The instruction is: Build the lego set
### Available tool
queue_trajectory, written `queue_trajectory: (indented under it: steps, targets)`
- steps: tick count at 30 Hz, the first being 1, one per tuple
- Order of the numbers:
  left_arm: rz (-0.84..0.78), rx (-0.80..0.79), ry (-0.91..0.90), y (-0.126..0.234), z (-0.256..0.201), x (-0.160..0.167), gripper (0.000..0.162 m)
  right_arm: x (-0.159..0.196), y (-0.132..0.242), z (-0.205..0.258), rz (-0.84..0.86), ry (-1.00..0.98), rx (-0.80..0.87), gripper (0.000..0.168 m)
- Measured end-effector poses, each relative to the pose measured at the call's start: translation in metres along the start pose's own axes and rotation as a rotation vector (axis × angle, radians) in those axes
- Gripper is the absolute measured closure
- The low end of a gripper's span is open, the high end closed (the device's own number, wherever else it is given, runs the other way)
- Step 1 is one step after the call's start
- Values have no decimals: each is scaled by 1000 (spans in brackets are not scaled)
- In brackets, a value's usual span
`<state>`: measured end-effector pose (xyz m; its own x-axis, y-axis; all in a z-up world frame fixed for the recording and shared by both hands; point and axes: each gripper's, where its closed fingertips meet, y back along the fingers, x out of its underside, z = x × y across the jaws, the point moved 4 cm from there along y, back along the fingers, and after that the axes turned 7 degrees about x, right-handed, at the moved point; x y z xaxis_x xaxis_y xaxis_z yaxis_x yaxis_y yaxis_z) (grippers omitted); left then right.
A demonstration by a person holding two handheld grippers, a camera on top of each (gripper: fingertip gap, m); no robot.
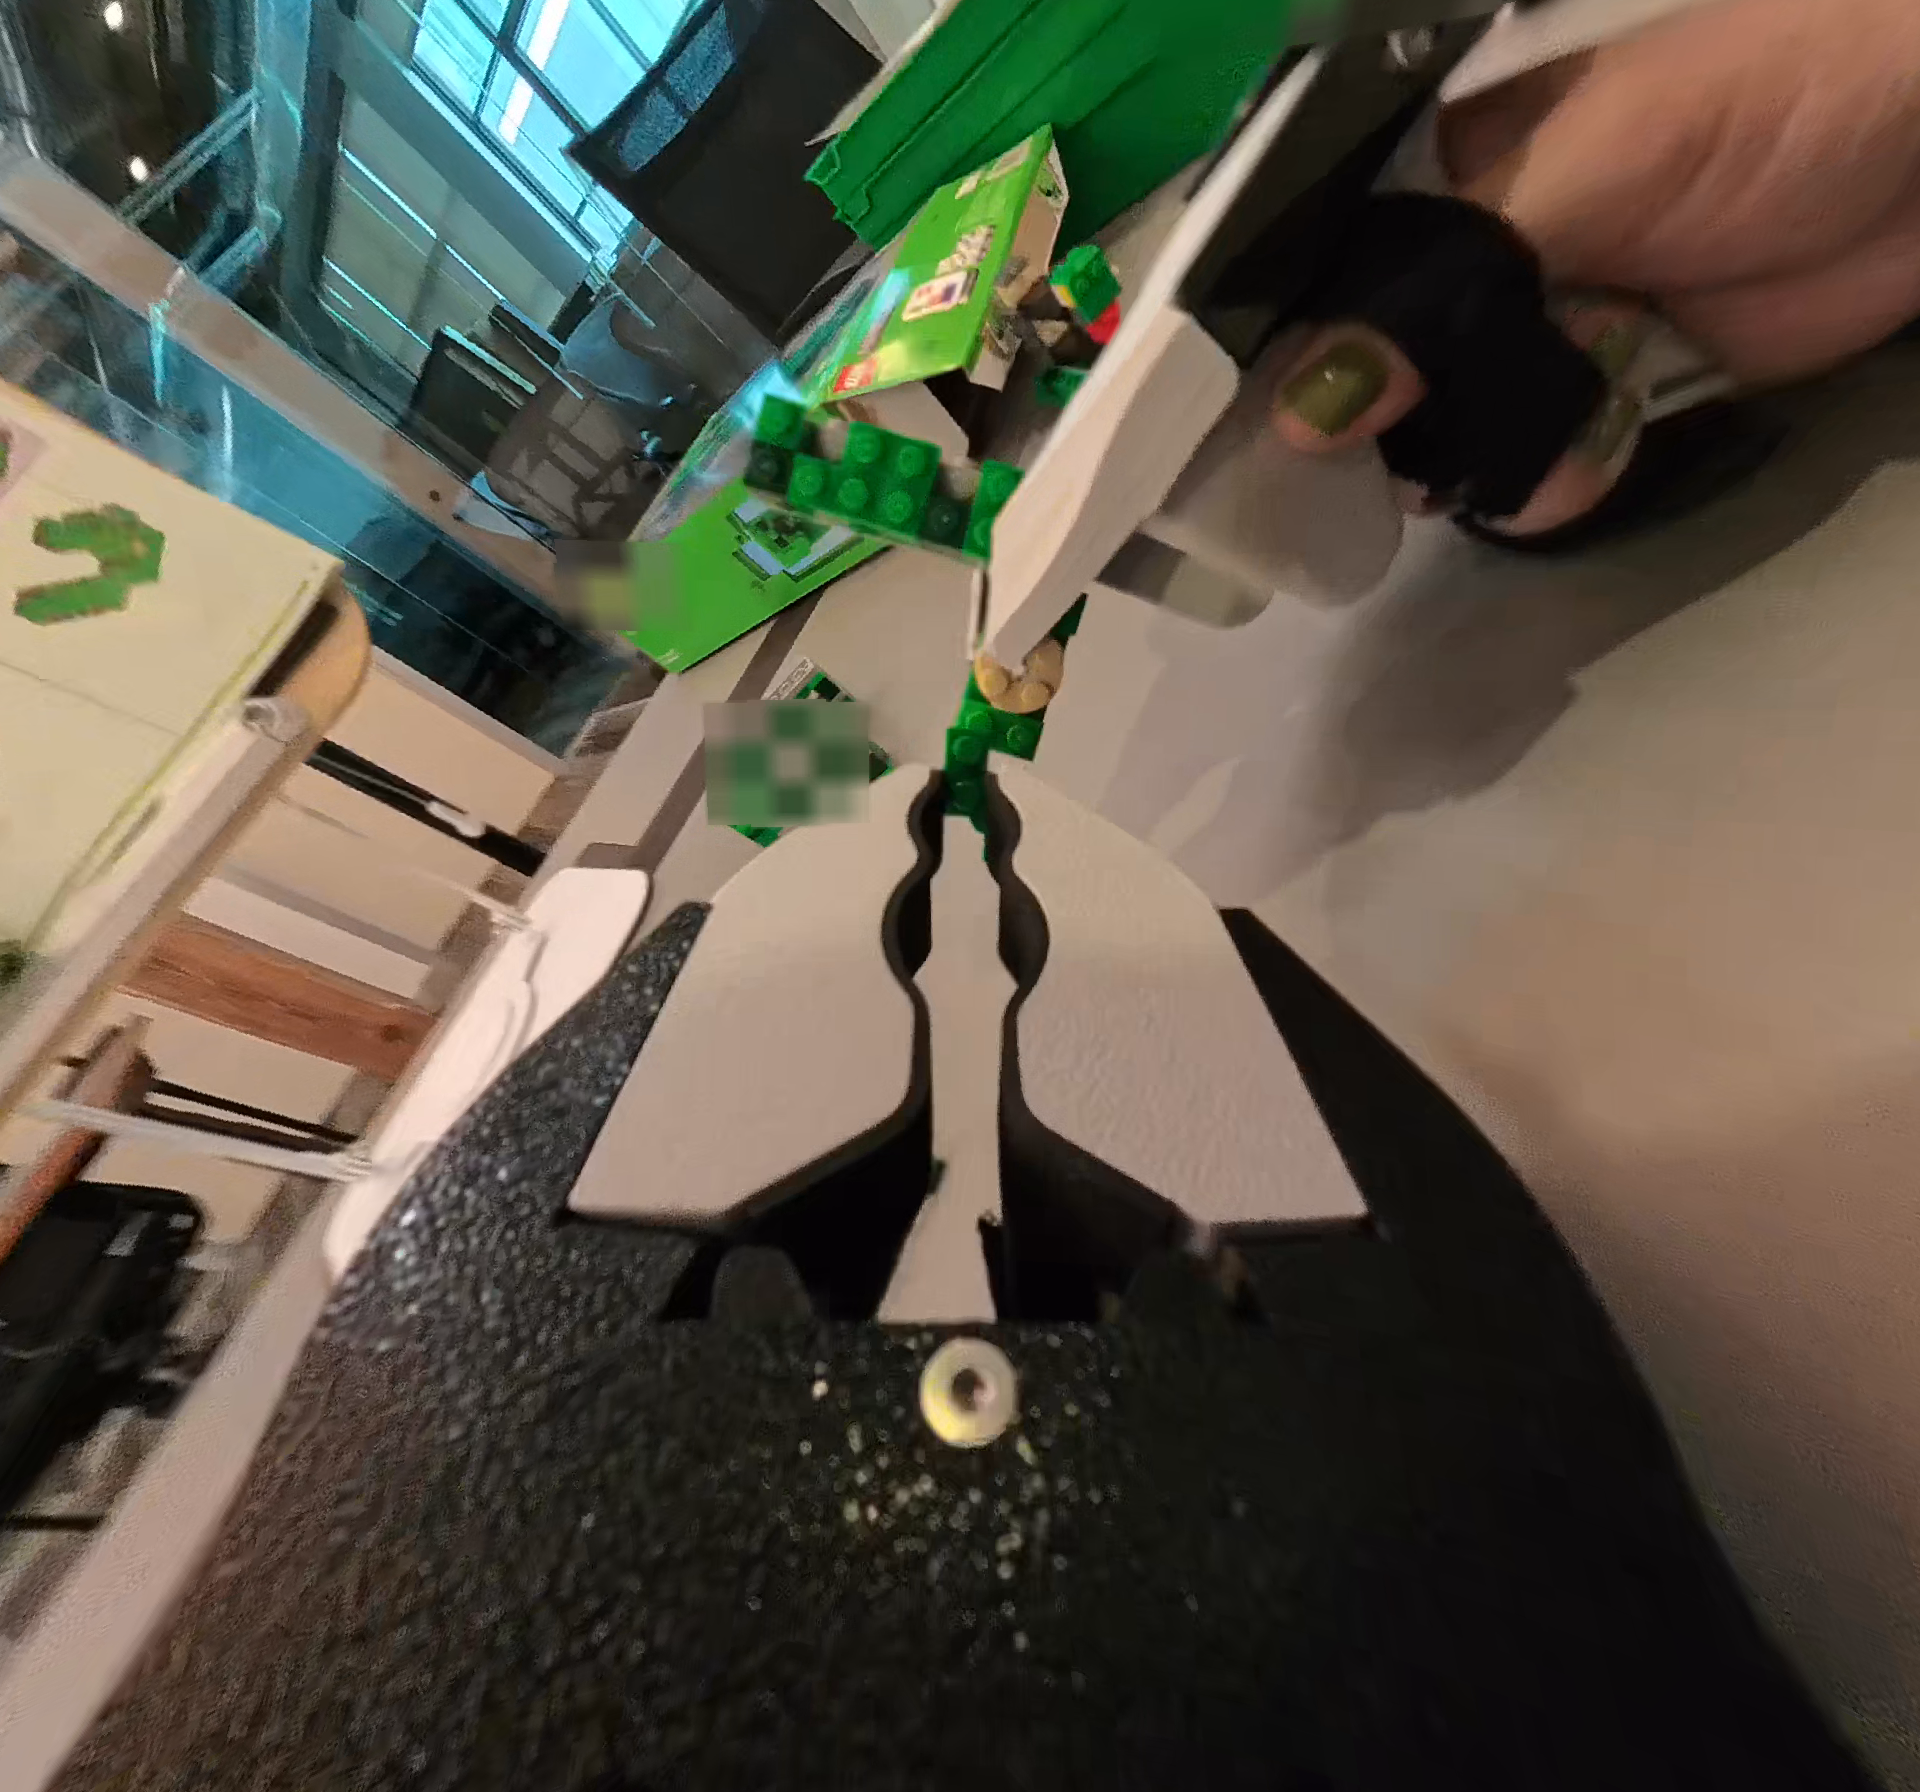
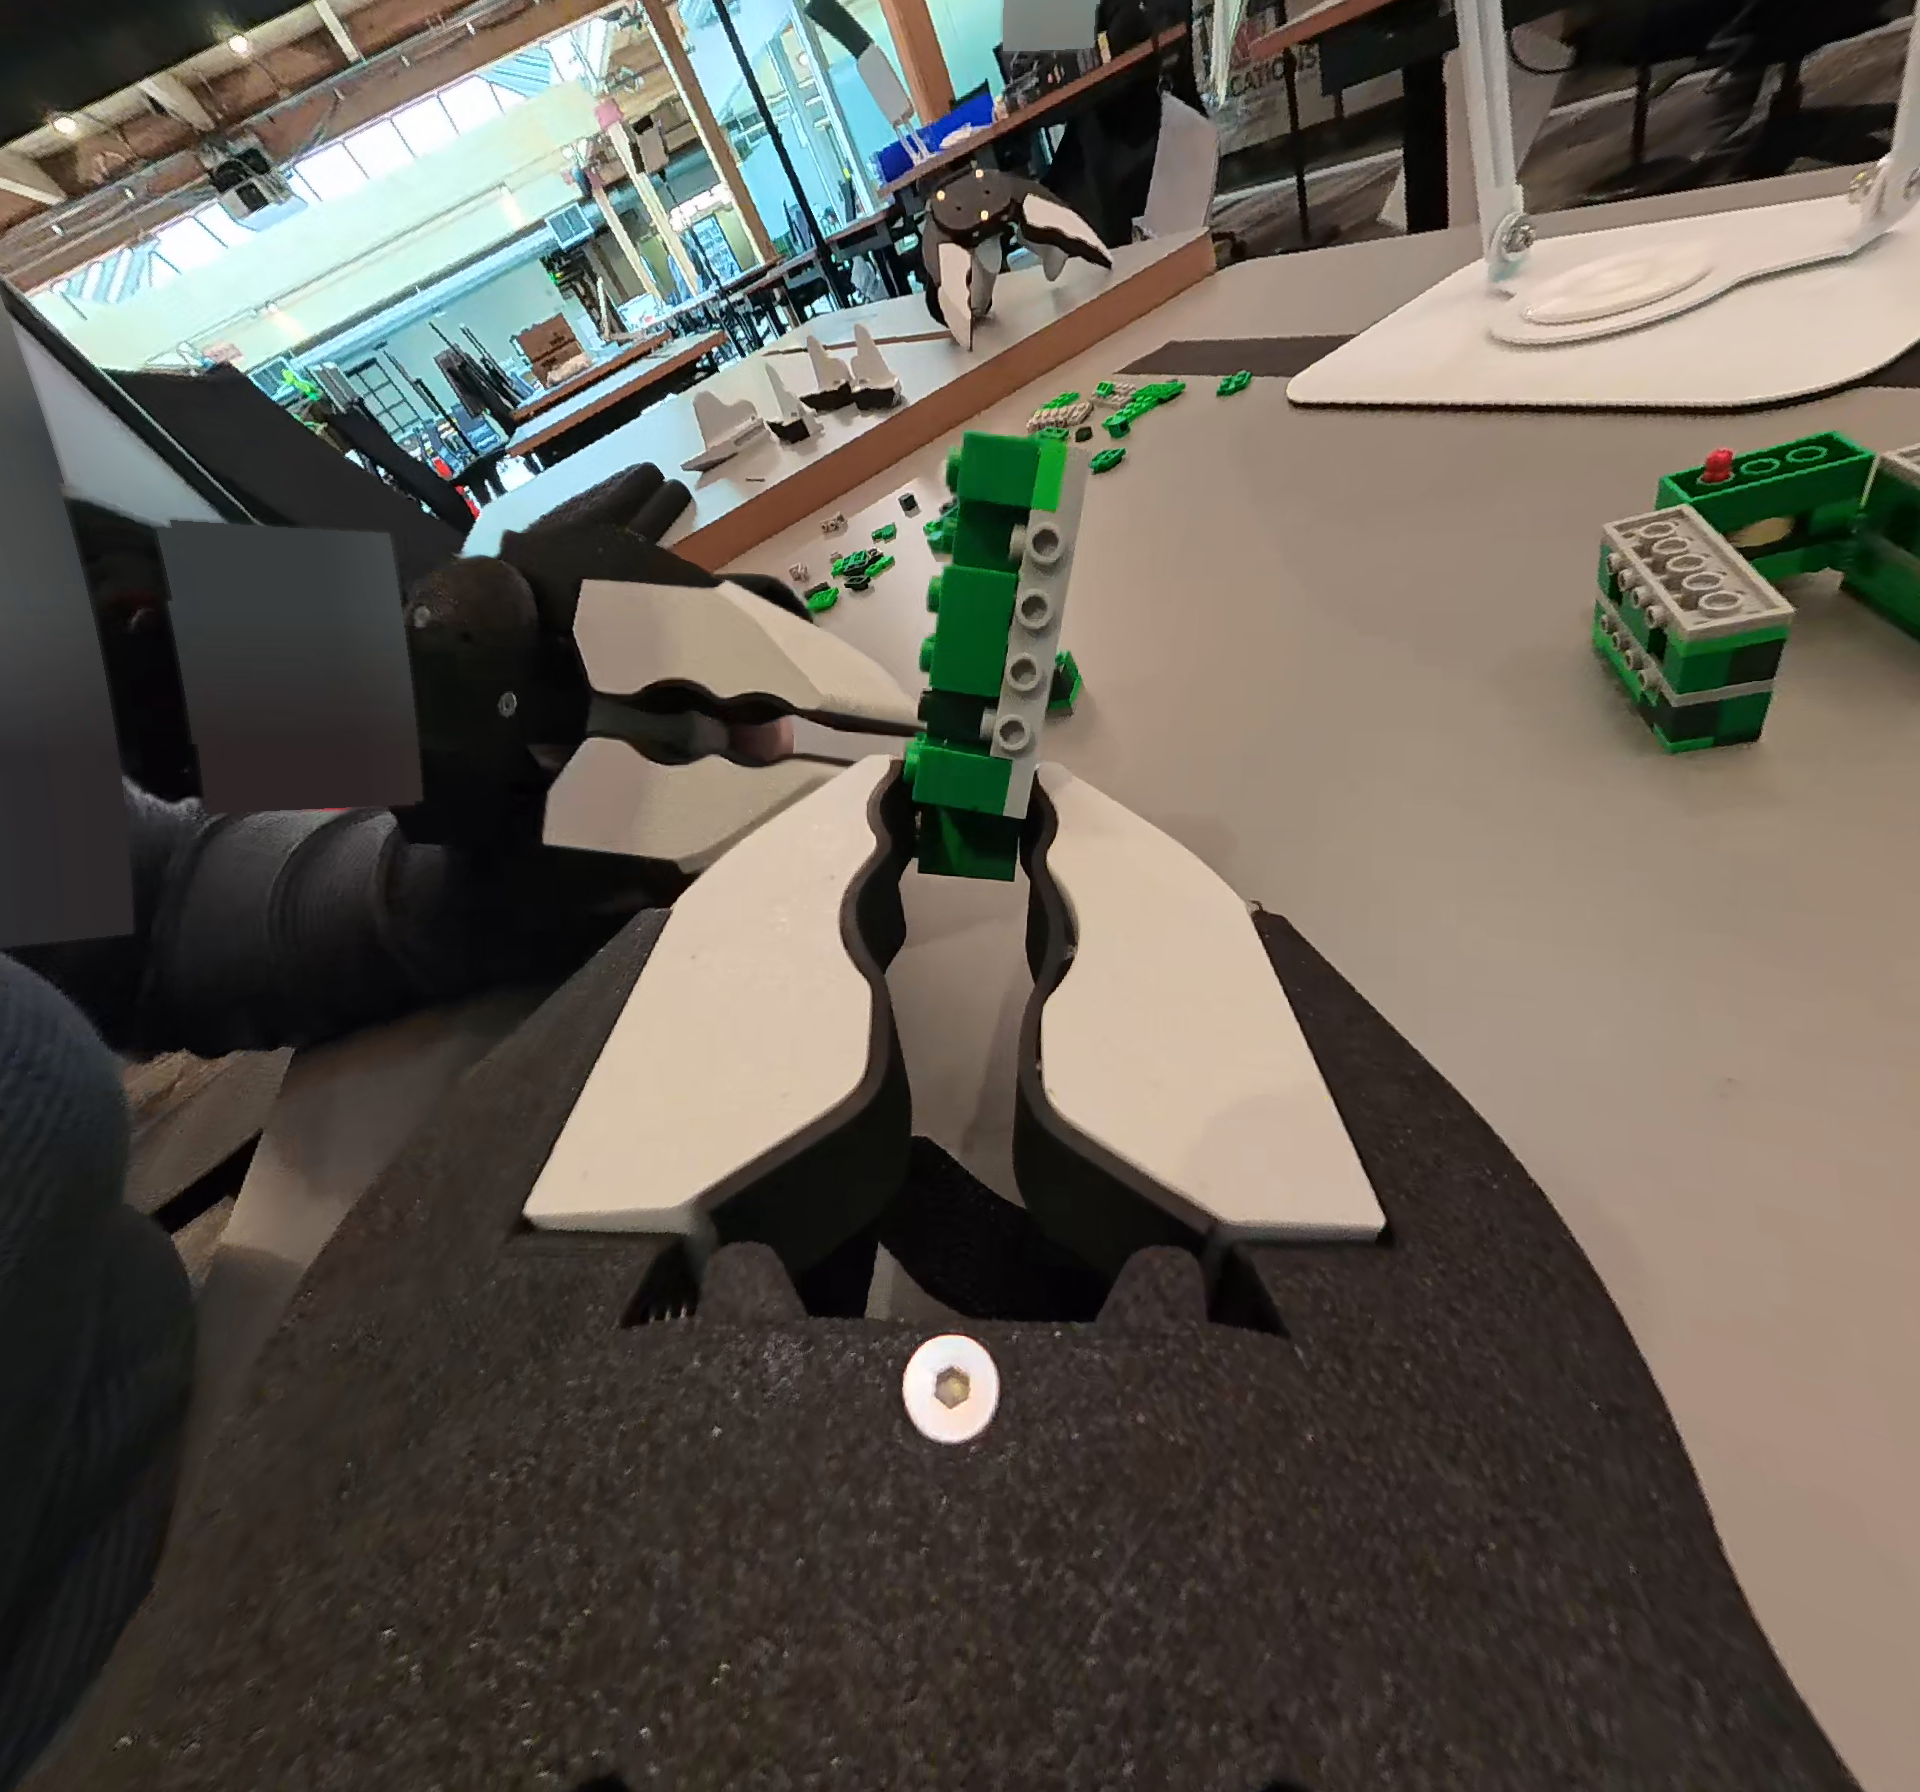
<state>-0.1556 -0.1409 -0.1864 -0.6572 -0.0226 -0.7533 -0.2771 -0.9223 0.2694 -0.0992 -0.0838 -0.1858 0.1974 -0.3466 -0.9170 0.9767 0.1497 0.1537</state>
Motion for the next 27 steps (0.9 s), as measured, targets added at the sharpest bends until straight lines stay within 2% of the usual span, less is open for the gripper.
queue_trajectory:
  steps: [1, 6, 11, 20, 27]
  targets:
    - [-22, 8, 56, 1, 2, -2, 155, -1, 1, 0, -11, 0, 2, 149]
    - [-120, 64, 386, 0, 9, -8, 155, -7, 2, -2, -79, -1, 14, 149]
    - [-105, 101, 503, -2, 11, -1, 155, -7, 2, -2, -83, -7, 5, 149]
    - [18, 182, 479, -2, 6, 15, 155, -5, -1, -7, -45, -125, -70, 149]
    - [136, 99, 274, -7, 6, 31, 155, -4, -2, -6, -26, -136, -101, 149]
